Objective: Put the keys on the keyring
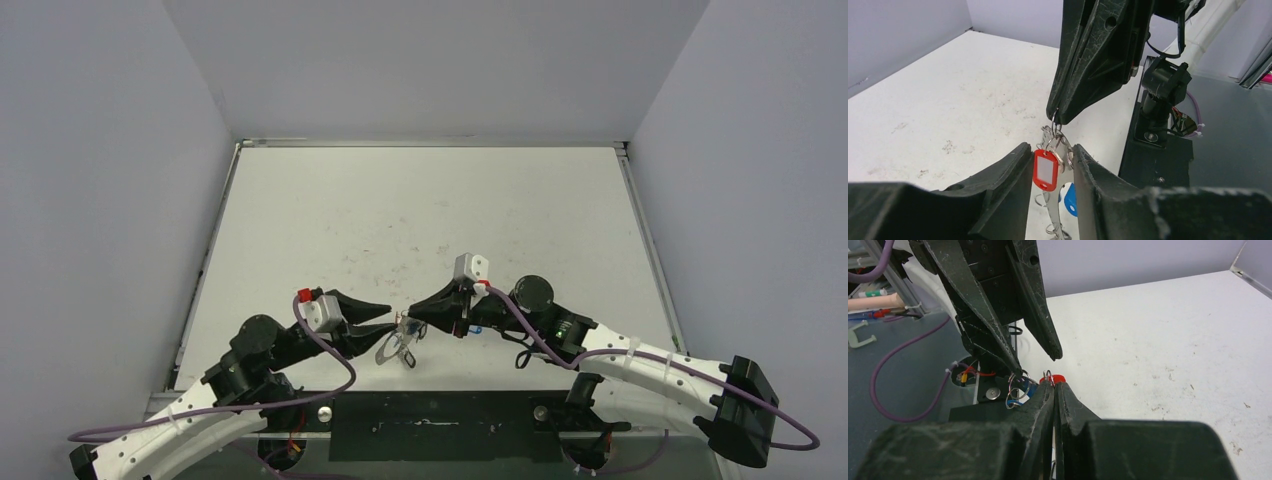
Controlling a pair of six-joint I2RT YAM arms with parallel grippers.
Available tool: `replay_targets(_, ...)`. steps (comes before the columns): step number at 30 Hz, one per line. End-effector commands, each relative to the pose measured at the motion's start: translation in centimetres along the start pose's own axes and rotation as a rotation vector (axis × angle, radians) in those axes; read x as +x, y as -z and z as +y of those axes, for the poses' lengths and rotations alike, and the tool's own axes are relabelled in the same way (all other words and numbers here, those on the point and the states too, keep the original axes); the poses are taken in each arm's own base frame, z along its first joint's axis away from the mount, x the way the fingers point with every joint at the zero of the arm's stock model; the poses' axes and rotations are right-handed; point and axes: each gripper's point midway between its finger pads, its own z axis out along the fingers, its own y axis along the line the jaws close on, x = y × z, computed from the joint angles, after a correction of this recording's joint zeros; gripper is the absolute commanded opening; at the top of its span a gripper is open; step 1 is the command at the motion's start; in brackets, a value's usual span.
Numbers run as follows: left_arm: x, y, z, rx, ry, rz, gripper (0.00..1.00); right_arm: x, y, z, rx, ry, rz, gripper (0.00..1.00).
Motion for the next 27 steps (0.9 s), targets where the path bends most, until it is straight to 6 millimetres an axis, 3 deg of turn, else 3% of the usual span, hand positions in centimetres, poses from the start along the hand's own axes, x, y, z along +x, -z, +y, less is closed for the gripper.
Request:
replay_targets(1, -2.5, -0.6, -0.2, 0.010, 0.007, -0.108, 0.29, -5.3, 0.1, 0.6, -0.013, 0.032, -0.199, 0.00)
replay_targets(12, -2.7, -1.7, -0.3, 0.031, 0.001, -0.116, 0.22, -5.1, -0.4, 1.0, -0.041, 0.025, -0.184, 0.00)
replay_targets(21, -2.0, -2.1, -0.5, 0.051, 0.010, -0.098, 0.00, -5.0, -0.5, 1.1, -0.050, 0.022, -0.179, 0.00)
replay_targets(25, -1.7, -2.1, -0.5, 0.052, 0.012, -0.088, 0.00, -5.1, -0.5, 1.0, -0.048, 0.024, -0.181, 0.00)
replay_targets(27, -1.3, -2.1, -0.4, 0.048, 0.015, -0.068, 0.12, -5.2, -0.5, 1.1, -0.049, 0.027, -0.185, 0.00)
